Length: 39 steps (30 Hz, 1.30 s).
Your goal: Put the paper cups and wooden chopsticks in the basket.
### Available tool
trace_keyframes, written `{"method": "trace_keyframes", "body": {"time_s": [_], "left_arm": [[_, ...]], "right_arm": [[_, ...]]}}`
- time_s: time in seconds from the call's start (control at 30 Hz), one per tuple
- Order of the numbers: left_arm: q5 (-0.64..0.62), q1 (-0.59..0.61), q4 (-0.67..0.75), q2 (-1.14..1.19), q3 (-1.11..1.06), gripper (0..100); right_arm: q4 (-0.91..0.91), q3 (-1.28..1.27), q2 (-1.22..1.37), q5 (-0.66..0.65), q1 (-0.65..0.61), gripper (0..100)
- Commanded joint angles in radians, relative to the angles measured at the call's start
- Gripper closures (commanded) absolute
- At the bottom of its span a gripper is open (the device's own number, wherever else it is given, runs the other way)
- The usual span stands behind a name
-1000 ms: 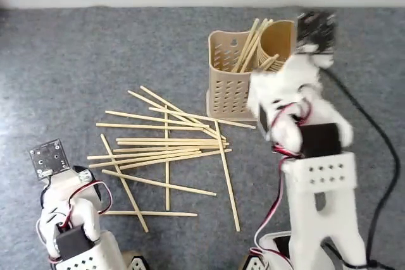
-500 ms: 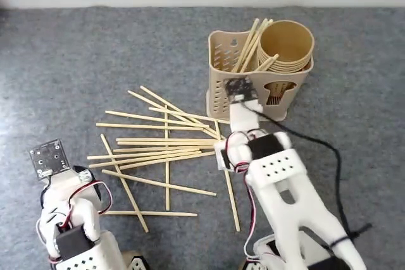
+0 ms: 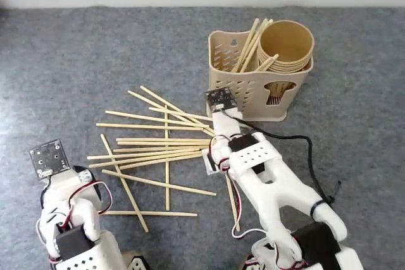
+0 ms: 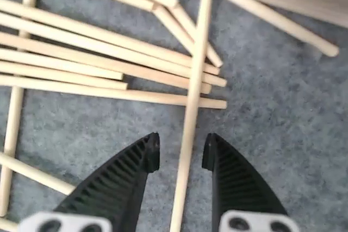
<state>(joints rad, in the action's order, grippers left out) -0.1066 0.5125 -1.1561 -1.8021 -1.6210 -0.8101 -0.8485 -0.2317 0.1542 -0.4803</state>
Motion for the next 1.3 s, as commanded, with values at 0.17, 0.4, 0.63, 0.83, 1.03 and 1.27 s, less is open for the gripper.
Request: {"method": "trace_keyframes", "body": {"time_s": [0.17,0.4,0.63,0.83,1.03,1.27], "left_arm": [[0.011,0.002,0.021,-0.006,0.005,96],[0.011,0.002,0.021,-0.006,0.005,96],[0.011,0.002,0.021,-0.006,0.005,96],[0.011,0.002,0.021,-0.006,0.005,96],[0.011,0.002,0.021,-0.006,0.005,96],[0.011,0.002,0.021,-0.006,0.005,96]], "right_arm": [[0.005,0.071,0.096,0.003,0.013,85.3],[0.004,0.095,0.124,-0.072,0.074,98.0],[-0.127,0.095,-0.088,-0.075,0.085,99.1],[-0.28,0.095,-0.403,-0.133,0.088,99.1],[-0.298,0.158,-0.723,-0.149,0.085,99.1],[-0.259,0.408,-0.765,-0.14,0.085,99.1]]}}
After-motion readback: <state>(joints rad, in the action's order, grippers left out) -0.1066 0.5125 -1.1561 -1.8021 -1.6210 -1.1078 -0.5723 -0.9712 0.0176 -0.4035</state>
